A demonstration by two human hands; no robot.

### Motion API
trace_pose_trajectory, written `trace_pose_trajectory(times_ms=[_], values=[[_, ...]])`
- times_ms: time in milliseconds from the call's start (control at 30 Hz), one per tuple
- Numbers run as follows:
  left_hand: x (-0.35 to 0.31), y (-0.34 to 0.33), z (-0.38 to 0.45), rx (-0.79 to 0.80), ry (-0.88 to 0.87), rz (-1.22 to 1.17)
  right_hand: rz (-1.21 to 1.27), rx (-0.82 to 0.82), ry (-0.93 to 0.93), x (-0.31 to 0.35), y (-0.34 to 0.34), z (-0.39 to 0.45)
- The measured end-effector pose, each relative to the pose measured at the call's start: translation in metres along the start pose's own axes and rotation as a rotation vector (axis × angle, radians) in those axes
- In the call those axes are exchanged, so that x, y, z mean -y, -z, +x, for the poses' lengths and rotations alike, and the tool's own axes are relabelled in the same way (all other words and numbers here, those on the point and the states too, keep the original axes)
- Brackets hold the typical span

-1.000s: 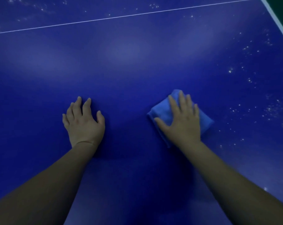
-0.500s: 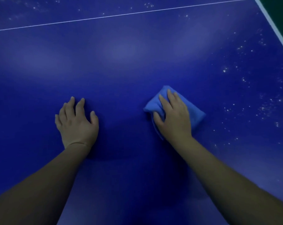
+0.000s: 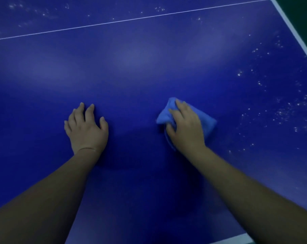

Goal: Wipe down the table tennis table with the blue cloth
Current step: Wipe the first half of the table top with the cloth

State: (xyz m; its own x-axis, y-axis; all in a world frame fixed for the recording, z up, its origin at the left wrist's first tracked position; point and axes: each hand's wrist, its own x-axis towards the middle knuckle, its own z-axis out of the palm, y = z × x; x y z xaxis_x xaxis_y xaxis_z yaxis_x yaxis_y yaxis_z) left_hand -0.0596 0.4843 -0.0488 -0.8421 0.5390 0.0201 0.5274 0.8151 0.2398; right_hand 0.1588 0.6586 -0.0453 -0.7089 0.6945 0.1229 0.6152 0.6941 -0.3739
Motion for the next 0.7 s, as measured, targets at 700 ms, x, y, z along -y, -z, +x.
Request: trace_pose_trajectory(times_ms=[700], values=[[-0.068,-0.008,-0.166,0.214,-0.138,0.031,-0.088,-0.13,-0.492,-0.15,0.087,-0.055]])
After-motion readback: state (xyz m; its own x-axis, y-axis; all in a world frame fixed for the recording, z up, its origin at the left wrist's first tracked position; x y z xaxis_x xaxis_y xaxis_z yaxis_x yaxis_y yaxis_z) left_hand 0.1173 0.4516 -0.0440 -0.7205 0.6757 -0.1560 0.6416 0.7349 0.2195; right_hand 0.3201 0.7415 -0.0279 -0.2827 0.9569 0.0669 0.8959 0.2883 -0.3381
